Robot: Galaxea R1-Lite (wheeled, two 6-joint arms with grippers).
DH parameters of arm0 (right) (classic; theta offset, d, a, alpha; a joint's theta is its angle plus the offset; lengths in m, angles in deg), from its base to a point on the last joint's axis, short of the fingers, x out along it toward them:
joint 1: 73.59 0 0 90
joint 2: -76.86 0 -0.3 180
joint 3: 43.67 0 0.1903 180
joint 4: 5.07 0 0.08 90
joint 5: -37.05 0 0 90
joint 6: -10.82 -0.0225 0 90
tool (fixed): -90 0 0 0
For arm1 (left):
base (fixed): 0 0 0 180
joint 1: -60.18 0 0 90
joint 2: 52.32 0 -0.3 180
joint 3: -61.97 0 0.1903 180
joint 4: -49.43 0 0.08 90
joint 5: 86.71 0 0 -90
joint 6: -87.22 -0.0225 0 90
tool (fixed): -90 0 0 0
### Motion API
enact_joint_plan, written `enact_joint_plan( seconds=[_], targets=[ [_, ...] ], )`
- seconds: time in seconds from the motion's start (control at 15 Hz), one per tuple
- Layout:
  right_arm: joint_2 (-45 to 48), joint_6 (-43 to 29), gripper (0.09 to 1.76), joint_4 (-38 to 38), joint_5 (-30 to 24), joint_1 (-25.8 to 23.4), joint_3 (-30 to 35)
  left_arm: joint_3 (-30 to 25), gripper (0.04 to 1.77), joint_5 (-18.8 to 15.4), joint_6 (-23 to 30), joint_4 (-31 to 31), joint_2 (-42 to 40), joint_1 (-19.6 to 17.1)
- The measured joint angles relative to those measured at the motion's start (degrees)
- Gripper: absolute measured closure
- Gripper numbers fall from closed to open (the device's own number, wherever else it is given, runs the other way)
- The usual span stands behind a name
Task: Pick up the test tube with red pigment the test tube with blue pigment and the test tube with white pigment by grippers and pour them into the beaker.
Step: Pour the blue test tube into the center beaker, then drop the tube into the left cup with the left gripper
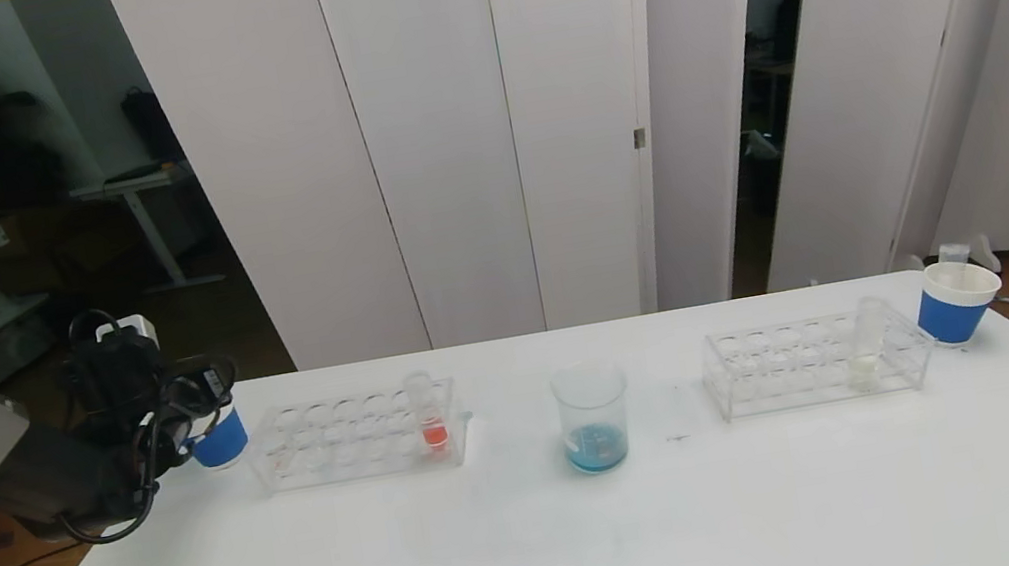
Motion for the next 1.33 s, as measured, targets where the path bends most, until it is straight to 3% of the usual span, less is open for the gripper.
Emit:
enact_joint_plan(
  seconds=[0.07,0.13,0.2,0.6,1.0,1.33],
  targets=[
    [0.0,0.0,0.1,0.0,0.0,0.0,0.0,0.0,0.5,-0.1,-0.1,0.0,-0.1,0.0],
    [0.0,0.0,0.1,0.0,0.0,0.0,0.0,0.0,0.22,-0.2,-0.2,0.0,-0.1,0.0],
    [0.0,0.0,0.1,0.0,0.0,0.0,0.0,0.0,0.09,-0.2,-0.2,0.0,-0.2,-0.1],
    [0.0,0.0,0.1,0.0,0.0,0.0,0.0,-0.2,0.07,-0.1,-2.8,0.3,-1.4,-0.4],
    [0.0,0.0,0.1,0.0,0.0,0.0,0.0,-1.2,0.07,-0.3,-3.2,7.8,-10.0,-0.2],
    [0.0,0.0,0.1,0.0,0.0,0.0,0.0,-10.8,0.07,-1.3,-4.2,11.0,-24.3,0.7]
  ],
)
